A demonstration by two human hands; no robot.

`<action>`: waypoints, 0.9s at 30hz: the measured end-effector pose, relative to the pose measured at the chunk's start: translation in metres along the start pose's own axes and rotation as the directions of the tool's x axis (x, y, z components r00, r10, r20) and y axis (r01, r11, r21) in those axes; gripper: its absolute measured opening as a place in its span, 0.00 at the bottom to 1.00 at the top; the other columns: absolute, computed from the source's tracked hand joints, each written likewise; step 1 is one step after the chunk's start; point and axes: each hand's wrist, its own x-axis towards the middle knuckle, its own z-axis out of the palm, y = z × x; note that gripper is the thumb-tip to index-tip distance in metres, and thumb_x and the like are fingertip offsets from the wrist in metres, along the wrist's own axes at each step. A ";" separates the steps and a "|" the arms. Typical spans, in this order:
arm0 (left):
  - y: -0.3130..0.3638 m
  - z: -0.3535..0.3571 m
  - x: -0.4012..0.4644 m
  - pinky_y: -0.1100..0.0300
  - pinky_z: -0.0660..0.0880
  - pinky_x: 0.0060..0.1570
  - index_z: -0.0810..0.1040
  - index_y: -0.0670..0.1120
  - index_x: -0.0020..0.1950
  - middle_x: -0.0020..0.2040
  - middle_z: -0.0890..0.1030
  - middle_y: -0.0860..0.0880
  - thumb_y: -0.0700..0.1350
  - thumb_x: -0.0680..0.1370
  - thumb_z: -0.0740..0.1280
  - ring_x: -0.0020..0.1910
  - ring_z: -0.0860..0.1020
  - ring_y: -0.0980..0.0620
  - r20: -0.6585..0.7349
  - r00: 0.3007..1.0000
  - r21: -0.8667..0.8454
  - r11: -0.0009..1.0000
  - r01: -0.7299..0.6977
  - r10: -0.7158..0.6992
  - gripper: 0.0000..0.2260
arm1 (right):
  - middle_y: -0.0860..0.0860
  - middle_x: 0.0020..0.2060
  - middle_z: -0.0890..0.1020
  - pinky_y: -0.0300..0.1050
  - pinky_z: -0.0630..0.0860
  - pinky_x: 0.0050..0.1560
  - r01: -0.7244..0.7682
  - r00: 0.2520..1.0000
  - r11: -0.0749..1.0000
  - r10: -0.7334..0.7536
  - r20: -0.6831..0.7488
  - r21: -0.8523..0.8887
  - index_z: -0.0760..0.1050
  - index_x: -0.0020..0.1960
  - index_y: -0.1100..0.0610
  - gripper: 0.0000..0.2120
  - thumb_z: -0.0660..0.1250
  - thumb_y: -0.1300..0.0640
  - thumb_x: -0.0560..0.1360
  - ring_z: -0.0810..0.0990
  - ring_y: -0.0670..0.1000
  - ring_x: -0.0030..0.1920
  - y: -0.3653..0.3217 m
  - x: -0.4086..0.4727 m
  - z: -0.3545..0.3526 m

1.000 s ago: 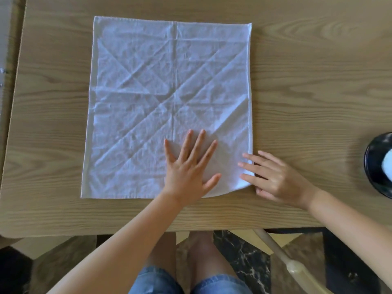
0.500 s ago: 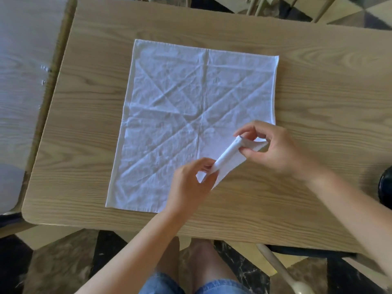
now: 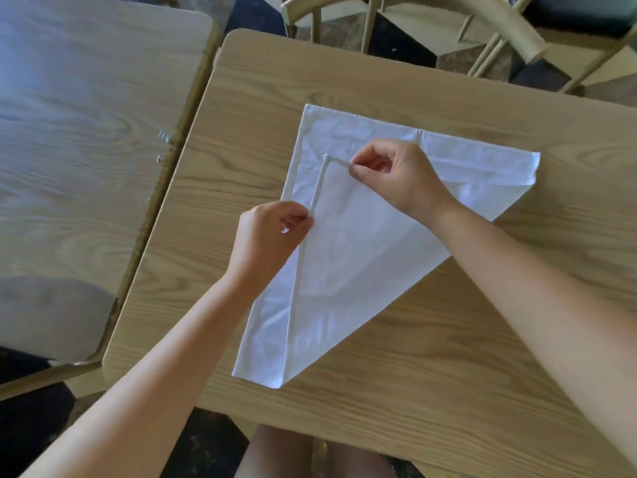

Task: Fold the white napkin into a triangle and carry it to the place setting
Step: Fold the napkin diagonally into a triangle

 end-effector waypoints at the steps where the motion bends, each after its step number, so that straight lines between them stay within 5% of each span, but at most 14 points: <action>1: -0.006 -0.004 0.012 0.69 0.72 0.41 0.83 0.44 0.42 0.33 0.79 0.56 0.41 0.71 0.72 0.32 0.76 0.62 0.011 1.000 0.038 0.999 -0.003 0.002 0.02 | 0.44 0.34 0.79 0.28 0.69 0.40 0.000 1.000 1.000 -0.001 -0.016 -0.030 0.79 0.41 0.56 0.02 0.68 0.60 0.72 0.77 0.43 0.39 -0.001 0.012 0.008; 3: -0.017 -0.008 0.032 0.64 0.73 0.42 0.84 0.44 0.44 0.35 0.80 0.53 0.42 0.72 0.72 0.34 0.76 0.57 0.039 0.999 0.104 0.995 0.013 -0.017 0.03 | 0.46 0.38 0.80 0.26 0.66 0.39 -0.004 1.000 0.994 0.000 -0.030 -0.108 0.79 0.43 0.58 0.03 0.68 0.58 0.73 0.77 0.44 0.43 0.000 0.033 0.022; 9: -0.043 -0.002 0.072 0.55 0.76 0.42 0.83 0.47 0.40 0.34 0.79 0.54 0.45 0.72 0.70 0.37 0.77 0.52 0.113 0.993 0.181 0.983 0.019 -0.040 0.04 | 0.50 0.47 0.83 0.43 0.71 0.51 -0.090 0.995 0.977 0.078 -0.068 -0.194 0.79 0.45 0.57 0.06 0.69 0.55 0.71 0.78 0.50 0.52 0.013 0.075 0.048; 16: -0.054 -0.002 0.091 0.53 0.77 0.42 0.81 0.49 0.40 0.34 0.77 0.56 0.47 0.72 0.69 0.38 0.77 0.53 0.125 0.992 0.190 0.982 0.009 -0.033 0.04 | 0.49 0.42 0.81 0.54 0.72 0.55 -0.070 0.993 0.951 0.038 -0.110 -0.303 0.78 0.43 0.57 0.05 0.67 0.55 0.71 0.77 0.56 0.51 0.020 0.095 0.061; 23: -0.054 0.000 0.095 0.52 0.77 0.40 0.81 0.48 0.40 0.37 0.81 0.53 0.47 0.71 0.70 0.40 0.79 0.50 0.086 0.996 0.211 0.977 0.009 -0.028 0.04 | 0.47 0.38 0.77 0.51 0.71 0.51 -0.044 0.982 0.915 -0.034 -0.185 -0.401 0.78 0.42 0.57 0.03 0.67 0.58 0.69 0.76 0.56 0.50 0.027 0.102 0.068; 27: -0.051 0.006 0.093 0.57 0.71 0.36 0.77 0.46 0.45 0.44 0.78 0.51 0.46 0.71 0.69 0.45 0.76 0.48 0.021 1.000 0.285 0.958 -0.026 0.021 0.05 | 0.51 0.44 0.80 0.48 0.66 0.49 -0.074 0.962 0.879 -0.061 -0.265 -0.472 0.78 0.46 0.56 0.07 0.68 0.57 0.68 0.75 0.56 0.52 0.032 0.102 0.072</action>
